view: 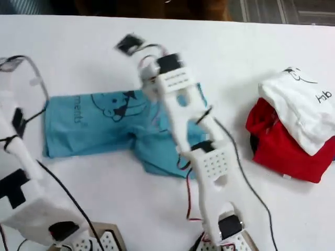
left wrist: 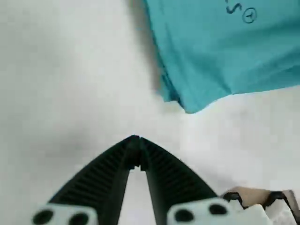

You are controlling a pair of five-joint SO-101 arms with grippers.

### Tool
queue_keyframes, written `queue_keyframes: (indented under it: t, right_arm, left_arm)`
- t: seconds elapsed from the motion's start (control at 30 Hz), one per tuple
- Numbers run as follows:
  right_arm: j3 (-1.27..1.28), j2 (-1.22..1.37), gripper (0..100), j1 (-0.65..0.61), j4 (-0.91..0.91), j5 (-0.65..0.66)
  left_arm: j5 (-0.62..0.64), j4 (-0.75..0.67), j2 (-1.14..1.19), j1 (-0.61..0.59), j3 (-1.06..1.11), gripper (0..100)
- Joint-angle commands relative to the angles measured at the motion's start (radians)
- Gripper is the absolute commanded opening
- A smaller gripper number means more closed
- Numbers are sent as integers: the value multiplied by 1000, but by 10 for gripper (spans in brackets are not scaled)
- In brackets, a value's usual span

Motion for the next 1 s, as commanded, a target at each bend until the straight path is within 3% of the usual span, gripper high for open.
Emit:
queue_keyframes:
  t: [0.0, 0.33, 0.73, 0.97]
  right_arm:
    - [-6, 16, 18, -73, -50, 0]
    - [-5, 110, 18, -202, -30, 2]
    - [54, 150, 19, -268, 21, -8]
    - [44, 142, 19, -386, 102, -8]
  left_arm:
    - [2, 12, -51, -92, -36, 25]
    - [-35, 14, -51, -221, -36, 26]
    - [-35, 11, -49, -219, -36, 26]
    - [-32, 11, -49, -219, -36, 26]
